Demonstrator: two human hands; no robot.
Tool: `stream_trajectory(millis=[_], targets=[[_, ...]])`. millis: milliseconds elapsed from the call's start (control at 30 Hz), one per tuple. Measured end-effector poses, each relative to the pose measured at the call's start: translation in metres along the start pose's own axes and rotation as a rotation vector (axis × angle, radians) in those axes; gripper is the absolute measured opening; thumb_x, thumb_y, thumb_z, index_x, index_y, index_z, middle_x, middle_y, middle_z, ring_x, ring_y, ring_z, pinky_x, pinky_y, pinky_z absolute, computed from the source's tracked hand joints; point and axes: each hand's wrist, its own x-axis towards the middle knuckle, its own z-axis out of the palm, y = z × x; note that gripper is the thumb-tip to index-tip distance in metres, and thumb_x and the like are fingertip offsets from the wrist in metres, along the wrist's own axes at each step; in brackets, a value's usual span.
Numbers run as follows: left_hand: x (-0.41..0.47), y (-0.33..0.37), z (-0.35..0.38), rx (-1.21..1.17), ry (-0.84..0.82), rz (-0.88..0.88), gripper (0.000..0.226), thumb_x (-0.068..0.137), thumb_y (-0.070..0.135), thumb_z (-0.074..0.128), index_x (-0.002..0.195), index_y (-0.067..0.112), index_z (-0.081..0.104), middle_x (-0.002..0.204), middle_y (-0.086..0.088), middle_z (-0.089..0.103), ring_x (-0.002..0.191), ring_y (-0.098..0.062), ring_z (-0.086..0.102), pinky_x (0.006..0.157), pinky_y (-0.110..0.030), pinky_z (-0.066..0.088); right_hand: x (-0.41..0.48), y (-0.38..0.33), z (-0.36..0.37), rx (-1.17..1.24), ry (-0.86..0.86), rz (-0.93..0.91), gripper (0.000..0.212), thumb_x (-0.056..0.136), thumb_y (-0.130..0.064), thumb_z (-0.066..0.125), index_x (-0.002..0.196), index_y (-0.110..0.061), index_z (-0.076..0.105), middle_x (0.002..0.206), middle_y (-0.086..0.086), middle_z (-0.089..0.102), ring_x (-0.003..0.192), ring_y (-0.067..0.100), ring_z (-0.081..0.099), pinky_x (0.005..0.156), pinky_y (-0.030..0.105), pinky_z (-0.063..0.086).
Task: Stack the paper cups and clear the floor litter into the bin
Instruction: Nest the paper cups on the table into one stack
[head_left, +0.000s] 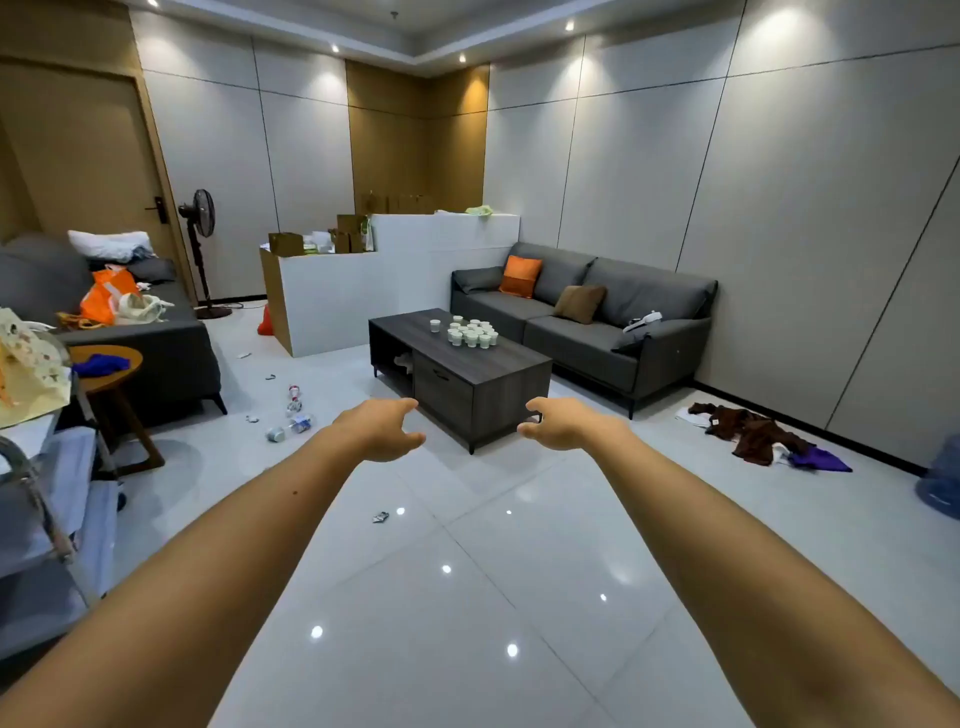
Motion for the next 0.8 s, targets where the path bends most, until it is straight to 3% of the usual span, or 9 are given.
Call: stream_trajectory(millis=[200, 400, 800], targets=[[0.016, 0.012, 0.010, -0.019, -0.025, -0.018, 0.059, 0.094, 0.036, 0.044, 0.145, 0.019, 0.020, 0.148, -0.011, 0.034, 0.124, -0.032, 0.045, 0.097, -0.038, 0.042, 0.011, 0.017, 0.008, 0.000, -0.018, -0.013, 0.054, 0.094, -0.038, 0.042, 0.141, -0.015, 0.028, 0.146, 0.011, 0.037, 0.132, 0.030, 0.037, 0.106, 0.040, 0.034], [0.067, 0.009, 0.024, -0.024, -0.010, -0.031, 0.061, 0.092, 0.038, 0.046, 0.144, 0.017, 0.022, 0.151, -0.008, 0.030, 0.136, -0.028, 0.031, 0.110, -0.040, 0.031, 0.050, 0.030, 0.003, -0.024, -0.017, -0.031, 0.053, 0.095, -0.036, 0.042, 0.141, -0.015, 0.028, 0.146, 0.012, 0.037, 0.132, 0.031, 0.037, 0.106, 0.040, 0.033], [0.263, -0.023, 0.041, -0.066, -0.045, -0.026, 0.061, 0.093, 0.036, 0.046, 0.144, 0.016, 0.021, 0.152, -0.008, 0.026, 0.138, -0.028, 0.028, 0.111, -0.040, 0.028, 0.238, 0.048, 0.009, -0.013, -0.080, -0.026, 0.053, 0.095, -0.035, 0.042, 0.142, -0.014, 0.027, 0.146, 0.010, 0.037, 0.134, 0.030, 0.034, 0.108, 0.040, 0.033]])
